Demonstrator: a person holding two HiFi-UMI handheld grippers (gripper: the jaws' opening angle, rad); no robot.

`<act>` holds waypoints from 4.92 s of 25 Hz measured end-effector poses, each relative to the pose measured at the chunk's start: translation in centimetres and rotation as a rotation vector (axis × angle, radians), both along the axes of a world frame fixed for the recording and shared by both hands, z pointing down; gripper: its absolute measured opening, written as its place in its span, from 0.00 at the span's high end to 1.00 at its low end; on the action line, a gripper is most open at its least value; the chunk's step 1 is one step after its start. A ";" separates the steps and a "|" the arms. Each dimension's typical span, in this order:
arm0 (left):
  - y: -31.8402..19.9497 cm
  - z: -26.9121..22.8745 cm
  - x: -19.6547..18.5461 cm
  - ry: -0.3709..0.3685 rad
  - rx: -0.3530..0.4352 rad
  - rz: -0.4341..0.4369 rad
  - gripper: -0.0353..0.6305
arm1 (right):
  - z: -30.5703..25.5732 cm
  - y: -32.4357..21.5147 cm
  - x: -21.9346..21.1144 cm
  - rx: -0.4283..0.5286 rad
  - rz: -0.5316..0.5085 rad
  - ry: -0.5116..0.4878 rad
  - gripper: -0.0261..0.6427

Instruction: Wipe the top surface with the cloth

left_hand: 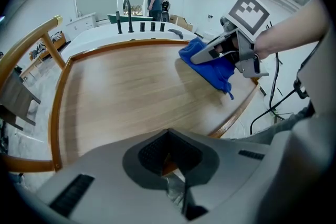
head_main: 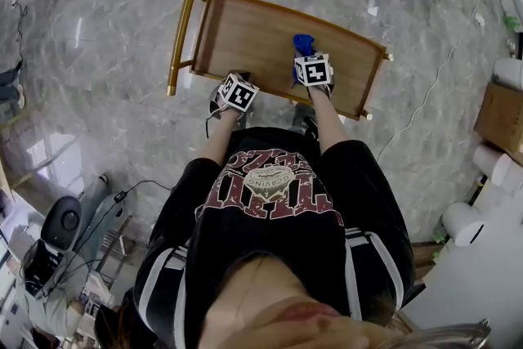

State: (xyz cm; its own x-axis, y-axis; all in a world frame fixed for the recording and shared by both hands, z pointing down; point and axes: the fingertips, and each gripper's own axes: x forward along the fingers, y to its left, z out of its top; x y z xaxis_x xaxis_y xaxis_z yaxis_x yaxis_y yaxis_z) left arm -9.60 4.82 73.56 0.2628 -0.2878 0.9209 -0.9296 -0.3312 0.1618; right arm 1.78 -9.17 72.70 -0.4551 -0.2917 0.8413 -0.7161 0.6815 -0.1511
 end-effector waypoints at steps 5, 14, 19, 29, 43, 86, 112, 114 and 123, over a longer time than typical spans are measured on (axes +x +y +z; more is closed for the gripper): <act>0.3 0.0 -0.3 0.007 0.008 -0.016 0.88 | 0.0 0.2 -1.8 0.002 -0.034 -0.006 0.87; 0.9 -0.9 -2.8 -0.002 0.045 -0.096 0.88 | -0.2 0.6 -5.6 -0.003 -0.106 -0.028 0.87; 1.4 -1.0 -4.1 -0.005 0.042 -0.138 0.88 | -0.2 0.9 -8.0 -0.012 -0.150 -0.046 0.87; 1.6 -0.7 -6.2 0.013 0.060 -0.223 0.88 | -0.1 1.4 -12.9 -0.020 -0.243 -0.077 0.87; 2.5 -1.7 -7.1 0.028 0.101 -0.272 0.88 | -0.2 2.5 -18.4 -0.027 -0.338 -0.117 0.87; 5.3 -2.5 -12.7 0.071 0.145 -0.472 0.88 | -1.0 8.6 -32.0 -0.115 -0.457 -0.231 0.87; 5.9 -2.3 -14.6 0.040 0.160 -0.590 0.88 | -0.4 12.6 -29.9 -0.152 -0.400 -0.225 0.87; 5.6 -2.3 -14.3 0.038 0.160 -0.576 0.88 | -0.3 12.6 -29.5 -0.147 -0.403 -0.220 0.87; 5.1 -2.1 -13.1 0.039 0.144 -0.524 0.88 | -0.2 12.2 -27.0 -0.129 -0.374 -0.214 0.87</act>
